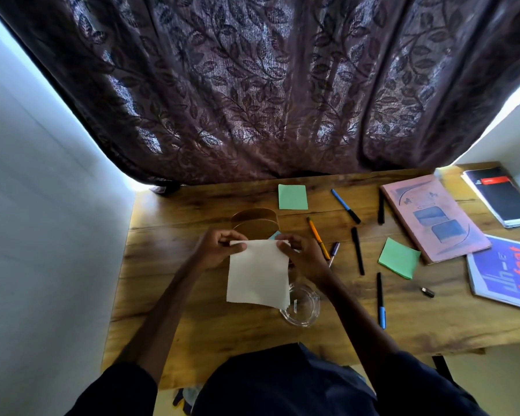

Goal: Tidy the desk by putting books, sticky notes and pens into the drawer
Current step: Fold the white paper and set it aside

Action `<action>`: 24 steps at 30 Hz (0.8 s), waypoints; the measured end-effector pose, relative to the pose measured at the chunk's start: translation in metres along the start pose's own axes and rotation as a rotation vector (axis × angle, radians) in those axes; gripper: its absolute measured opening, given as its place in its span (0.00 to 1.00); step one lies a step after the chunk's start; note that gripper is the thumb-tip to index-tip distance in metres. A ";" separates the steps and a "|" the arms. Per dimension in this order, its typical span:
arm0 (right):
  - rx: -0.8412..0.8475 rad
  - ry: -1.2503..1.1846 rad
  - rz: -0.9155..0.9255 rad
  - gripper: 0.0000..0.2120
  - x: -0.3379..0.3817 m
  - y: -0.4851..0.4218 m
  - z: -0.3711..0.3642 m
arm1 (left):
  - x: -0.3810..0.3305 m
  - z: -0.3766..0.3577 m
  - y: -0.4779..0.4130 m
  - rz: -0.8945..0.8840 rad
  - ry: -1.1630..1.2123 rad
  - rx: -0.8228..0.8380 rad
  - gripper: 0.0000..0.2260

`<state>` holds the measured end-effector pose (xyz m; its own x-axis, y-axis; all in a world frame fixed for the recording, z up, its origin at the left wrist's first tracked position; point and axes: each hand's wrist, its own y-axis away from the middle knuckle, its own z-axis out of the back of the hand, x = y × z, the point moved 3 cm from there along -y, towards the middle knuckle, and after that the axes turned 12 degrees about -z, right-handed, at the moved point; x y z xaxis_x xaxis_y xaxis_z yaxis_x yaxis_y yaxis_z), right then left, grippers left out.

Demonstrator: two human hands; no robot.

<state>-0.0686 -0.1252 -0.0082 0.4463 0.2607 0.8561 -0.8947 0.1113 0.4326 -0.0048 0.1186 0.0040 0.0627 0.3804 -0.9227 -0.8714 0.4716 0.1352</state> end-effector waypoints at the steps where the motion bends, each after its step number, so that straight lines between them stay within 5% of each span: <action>1: -0.027 0.009 0.015 0.08 0.003 0.000 0.000 | 0.000 -0.001 -0.001 0.000 0.003 -0.005 0.08; 9: -0.137 -0.186 -0.077 0.06 -0.004 -0.004 0.007 | 0.010 -0.013 0.007 0.188 0.092 0.021 0.21; 17: -0.358 -0.296 -0.168 0.05 -0.011 -0.005 0.023 | 0.026 -0.022 0.031 0.349 0.342 0.114 0.17; 21: -0.339 -0.256 -0.187 0.02 -0.012 -0.005 0.025 | 0.025 -0.019 0.027 0.329 0.275 0.041 0.17; 24: -0.323 -0.250 -0.223 0.09 -0.013 -0.005 0.028 | 0.022 -0.017 0.021 0.329 0.234 -0.035 0.16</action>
<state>-0.0692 -0.1558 -0.0135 0.5837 -0.0385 0.8111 -0.7182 0.4416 0.5378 -0.0298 0.1233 -0.0196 -0.3312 0.3134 -0.8900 -0.8426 0.3263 0.4285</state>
